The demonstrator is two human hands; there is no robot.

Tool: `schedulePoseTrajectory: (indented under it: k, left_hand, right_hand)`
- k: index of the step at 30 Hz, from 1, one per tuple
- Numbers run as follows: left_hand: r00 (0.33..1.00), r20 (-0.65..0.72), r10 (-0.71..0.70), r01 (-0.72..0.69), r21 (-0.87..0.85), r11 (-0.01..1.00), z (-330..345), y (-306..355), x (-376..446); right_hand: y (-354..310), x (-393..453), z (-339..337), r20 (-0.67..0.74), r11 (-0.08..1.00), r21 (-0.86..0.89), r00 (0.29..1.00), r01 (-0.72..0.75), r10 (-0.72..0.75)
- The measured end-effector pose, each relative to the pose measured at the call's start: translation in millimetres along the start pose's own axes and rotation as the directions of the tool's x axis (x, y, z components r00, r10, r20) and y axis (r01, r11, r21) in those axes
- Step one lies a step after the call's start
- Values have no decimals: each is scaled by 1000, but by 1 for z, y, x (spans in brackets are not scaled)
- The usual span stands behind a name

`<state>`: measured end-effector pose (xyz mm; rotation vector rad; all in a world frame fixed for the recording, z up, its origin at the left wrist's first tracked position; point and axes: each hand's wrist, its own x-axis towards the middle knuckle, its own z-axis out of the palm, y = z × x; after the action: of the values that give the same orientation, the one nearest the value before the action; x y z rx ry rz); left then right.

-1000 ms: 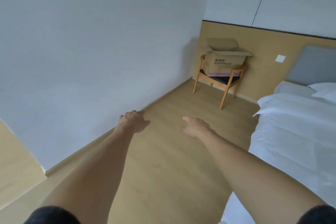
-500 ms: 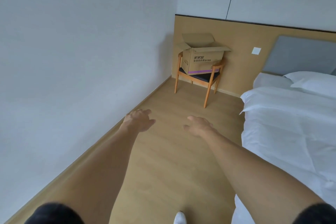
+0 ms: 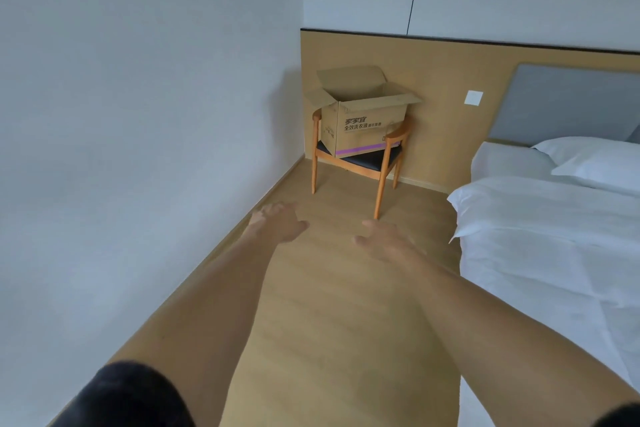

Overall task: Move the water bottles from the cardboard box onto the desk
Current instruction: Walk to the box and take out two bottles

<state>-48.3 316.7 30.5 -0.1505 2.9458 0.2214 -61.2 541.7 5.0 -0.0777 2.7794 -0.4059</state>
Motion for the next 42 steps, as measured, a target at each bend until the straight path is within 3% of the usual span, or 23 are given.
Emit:
schedulePoseTrajectory:
  k: [18, 24, 29, 33, 42]
  left_hand:
    - [894, 71, 443, -445, 19, 895, -25, 187, 300]
    - [876, 8, 482, -482, 6, 876, -64, 211, 423]
    - [847, 83, 525, -530, 57, 846, -62, 234, 496]
    - [830, 67, 553, -556, 26, 831, -65, 259, 550]
    - [862, 54, 504, -505, 27, 862, -64, 313, 676]
  right_hand:
    - [130, 201, -122, -176, 948, 80, 932, -309, 318]
    - [140, 301, -180, -246, 938, 85, 906, -335, 346]
    - [150, 364, -196, -230, 934, 93, 905, -346, 358]
    - [165, 414, -215, -228, 919, 106, 891, -379, 393]
    - [214, 551, -259, -215, 937, 119, 912, -329, 348]
